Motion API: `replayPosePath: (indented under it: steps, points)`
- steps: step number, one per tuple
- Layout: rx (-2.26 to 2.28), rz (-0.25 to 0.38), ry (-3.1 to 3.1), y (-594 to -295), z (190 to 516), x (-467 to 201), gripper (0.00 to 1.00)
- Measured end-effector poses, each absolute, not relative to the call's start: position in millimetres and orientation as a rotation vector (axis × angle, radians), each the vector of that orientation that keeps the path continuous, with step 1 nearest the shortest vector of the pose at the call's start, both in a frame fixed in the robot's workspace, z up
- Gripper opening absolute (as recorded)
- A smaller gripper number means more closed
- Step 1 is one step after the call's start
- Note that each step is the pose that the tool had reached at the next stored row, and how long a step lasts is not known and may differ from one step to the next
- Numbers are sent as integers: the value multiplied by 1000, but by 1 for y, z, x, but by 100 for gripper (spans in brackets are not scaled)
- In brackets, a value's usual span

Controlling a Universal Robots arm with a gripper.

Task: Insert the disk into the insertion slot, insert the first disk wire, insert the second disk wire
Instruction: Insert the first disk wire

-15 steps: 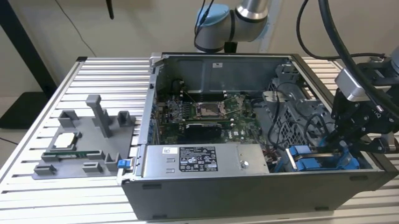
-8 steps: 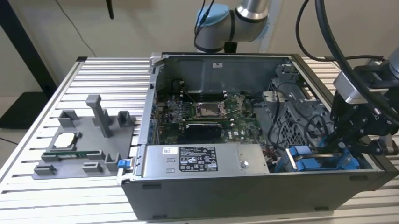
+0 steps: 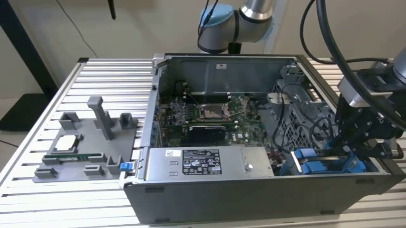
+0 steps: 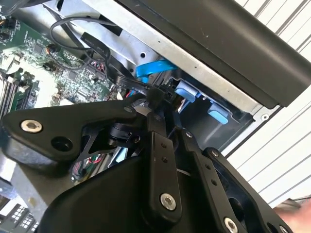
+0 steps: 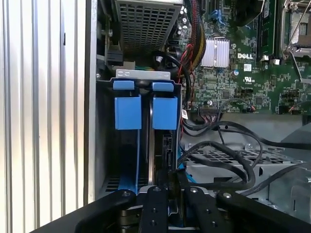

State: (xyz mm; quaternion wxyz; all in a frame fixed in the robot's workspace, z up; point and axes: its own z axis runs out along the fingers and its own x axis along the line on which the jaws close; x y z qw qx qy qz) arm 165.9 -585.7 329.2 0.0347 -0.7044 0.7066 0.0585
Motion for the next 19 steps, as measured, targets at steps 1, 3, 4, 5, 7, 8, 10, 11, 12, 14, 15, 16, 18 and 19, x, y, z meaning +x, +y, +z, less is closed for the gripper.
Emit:
replayPosePath:
  steps: [1,3,4,5,7,8,10,11,12,14,15,16,18,19]
  points:
    - [-2165,180,2172,-586,329,166,0]
    - [-2165,180,2172,-586,329,166,0]
    - [-2165,180,2172,-586,329,166,0]
    - [-2165,181,2172,-586,329,166,100]
    - [-2164,182,2172,-586,331,166,100]
    - [-2164,182,2173,-586,335,166,100]
    - [-2164,182,2174,-586,344,166,100]
    - [-2164,182,2175,-586,349,166,100]
    - [-2164,182,2175,-586,353,166,100]
    - [-2164,182,2176,-586,362,166,100]
    - [-2164,183,2176,-586,366,166,100]
    - [-2164,184,2176,-586,370,166,100]
    - [-2165,184,2176,-586,374,166,100]
    - [-2164,185,2176,-586,374,166,100]
